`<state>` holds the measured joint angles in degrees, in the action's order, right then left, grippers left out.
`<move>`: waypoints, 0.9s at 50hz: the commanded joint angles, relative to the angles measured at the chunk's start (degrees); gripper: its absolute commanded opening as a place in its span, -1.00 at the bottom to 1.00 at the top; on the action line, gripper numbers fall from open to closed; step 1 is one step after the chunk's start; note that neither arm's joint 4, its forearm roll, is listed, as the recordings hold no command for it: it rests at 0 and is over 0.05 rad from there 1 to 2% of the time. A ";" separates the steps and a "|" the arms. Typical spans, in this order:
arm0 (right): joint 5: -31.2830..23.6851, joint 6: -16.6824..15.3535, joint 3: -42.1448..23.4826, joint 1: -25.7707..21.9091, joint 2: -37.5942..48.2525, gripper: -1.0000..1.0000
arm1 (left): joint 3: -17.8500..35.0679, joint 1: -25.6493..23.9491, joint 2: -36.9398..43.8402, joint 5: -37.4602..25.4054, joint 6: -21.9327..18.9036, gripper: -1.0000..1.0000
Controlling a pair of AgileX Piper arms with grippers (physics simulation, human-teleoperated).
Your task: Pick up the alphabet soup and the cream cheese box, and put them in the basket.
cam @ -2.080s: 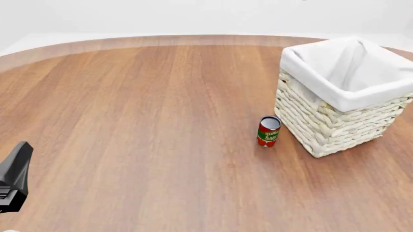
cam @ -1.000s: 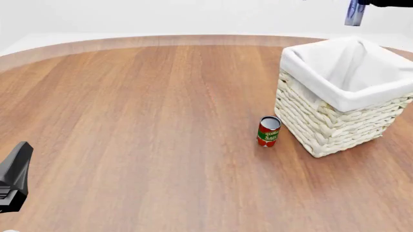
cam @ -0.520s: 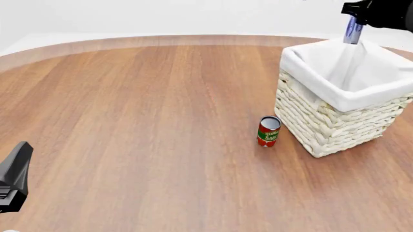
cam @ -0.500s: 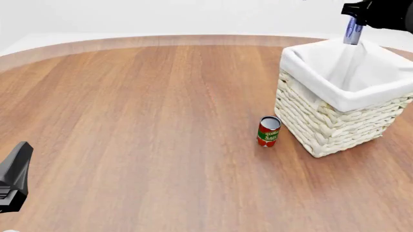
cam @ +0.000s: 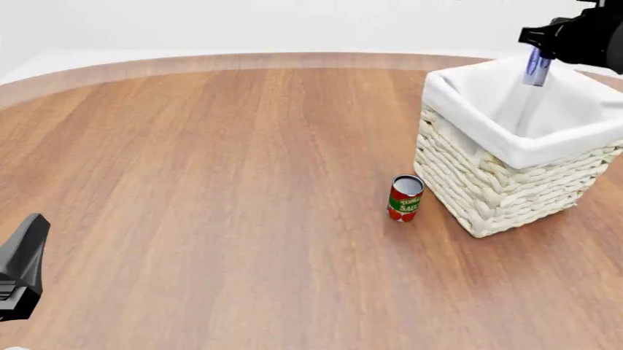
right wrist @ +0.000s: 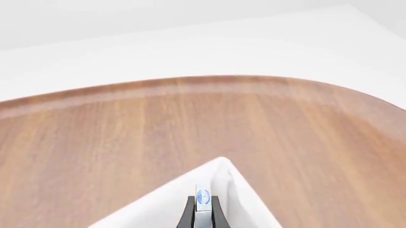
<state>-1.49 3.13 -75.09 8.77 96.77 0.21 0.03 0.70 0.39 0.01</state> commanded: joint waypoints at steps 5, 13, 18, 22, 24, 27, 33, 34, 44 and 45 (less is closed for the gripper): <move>1.14 -0.25 0.18 1.32 0.99 -1.00 | 0.00 0.00 0.01 0.00 0.01 1.00; 1.75 -0.52 0.25 1.78 1.85 -1.00 | 0.00 0.00 -0.01 0.00 0.00 1.00; 2.11 -0.67 0.12 2.47 2.57 -1.00 | 0.00 0.00 0.00 0.00 0.00 1.00; 2.18 -0.88 0.05 2.59 2.85 -1.00 | 0.00 -0.01 0.00 0.00 0.01 1.00; 2.32 -0.91 0.15 2.57 2.82 -1.00 | 0.00 0.00 0.01 0.00 0.01 1.00; 2.40 -1.08 0.09 2.94 3.13 -1.00 | 0.00 0.00 0.00 0.00 0.00 1.00; 2.61 -1.29 0.22 3.38 3.48 -1.00 | 0.00 -0.01 -0.01 0.00 0.01 1.00; 2.66 -1.16 0.22 3.41 3.52 -1.00 | 0.00 -0.01 0.00 0.00 0.00 1.00; 4.06 -0.75 1.38 3.42 4.42 -1.00 | 0.00 -0.01 0.00 0.00 -0.01 1.00; 4.10 -0.89 1.40 3.49 4.49 -1.00 | 0.00 0.01 -0.02 0.00 0.00 1.00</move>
<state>1.52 1.80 -74.01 11.97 100.73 0.21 0.03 0.70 0.39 0.02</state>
